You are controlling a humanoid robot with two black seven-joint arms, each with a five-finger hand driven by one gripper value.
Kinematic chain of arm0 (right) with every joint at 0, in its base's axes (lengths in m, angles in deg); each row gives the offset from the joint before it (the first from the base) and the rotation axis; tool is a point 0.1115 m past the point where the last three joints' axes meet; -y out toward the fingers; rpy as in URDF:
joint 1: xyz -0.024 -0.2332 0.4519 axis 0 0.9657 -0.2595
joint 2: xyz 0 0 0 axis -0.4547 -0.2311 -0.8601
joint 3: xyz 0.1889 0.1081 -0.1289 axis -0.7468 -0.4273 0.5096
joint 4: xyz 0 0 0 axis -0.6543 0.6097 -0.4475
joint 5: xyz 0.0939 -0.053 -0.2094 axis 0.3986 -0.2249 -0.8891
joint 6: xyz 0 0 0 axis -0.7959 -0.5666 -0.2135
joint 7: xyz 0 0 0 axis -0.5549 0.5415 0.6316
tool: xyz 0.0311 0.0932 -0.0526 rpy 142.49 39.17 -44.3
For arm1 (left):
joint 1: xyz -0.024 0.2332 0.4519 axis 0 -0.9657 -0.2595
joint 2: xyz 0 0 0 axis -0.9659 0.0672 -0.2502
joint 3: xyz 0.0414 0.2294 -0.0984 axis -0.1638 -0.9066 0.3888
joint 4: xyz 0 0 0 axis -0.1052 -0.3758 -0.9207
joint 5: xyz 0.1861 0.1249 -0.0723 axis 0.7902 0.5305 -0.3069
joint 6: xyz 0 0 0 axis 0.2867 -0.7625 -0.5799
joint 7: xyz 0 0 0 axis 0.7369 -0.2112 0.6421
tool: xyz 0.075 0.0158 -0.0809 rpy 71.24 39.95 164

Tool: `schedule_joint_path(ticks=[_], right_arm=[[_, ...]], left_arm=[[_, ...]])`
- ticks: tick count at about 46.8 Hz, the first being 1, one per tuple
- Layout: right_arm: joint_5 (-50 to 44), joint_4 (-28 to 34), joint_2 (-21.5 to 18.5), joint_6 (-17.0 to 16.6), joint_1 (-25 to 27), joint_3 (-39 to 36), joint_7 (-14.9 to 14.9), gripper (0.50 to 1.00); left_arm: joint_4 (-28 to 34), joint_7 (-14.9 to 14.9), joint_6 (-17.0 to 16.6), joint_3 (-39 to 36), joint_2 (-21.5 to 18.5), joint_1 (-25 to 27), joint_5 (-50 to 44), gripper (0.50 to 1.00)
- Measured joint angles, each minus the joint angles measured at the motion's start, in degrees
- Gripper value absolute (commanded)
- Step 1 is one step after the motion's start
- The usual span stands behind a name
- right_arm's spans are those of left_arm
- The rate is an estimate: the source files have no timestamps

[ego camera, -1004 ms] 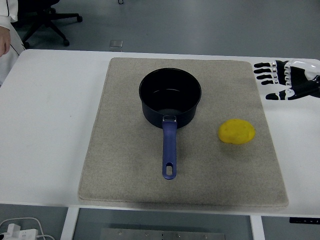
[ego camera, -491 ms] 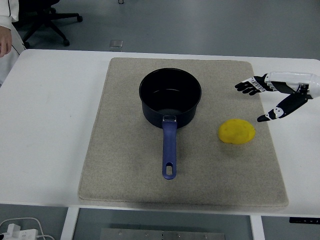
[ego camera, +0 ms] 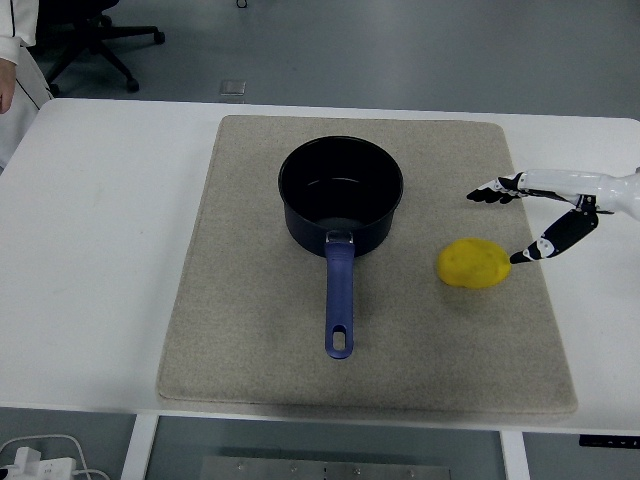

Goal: Put the potato in the blue pot

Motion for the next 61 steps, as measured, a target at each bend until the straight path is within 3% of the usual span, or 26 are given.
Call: schedule_joint_path(ticks=[17,41,61], right_arm=[[-1.6,-0.6,-2.3,9.0,2.8,1.9,-0.4,0.928],[-4.4,-0.5,-3.4,10.4,4.9,1.9,-0.5,0.919],[-4.1,-0.4,-4.0,10.1,5.4,1.9,-0.5,0.809]], left_arm=[[0.0,0.0,0.0,0.0,0.0,0.0,-0.1,0.996],[0.0,0.0,0.0,0.0,0.0,0.0,0.0,0.996],[0.0,0.0,0.0,0.0,0.0,0.0,0.0,0.996]])
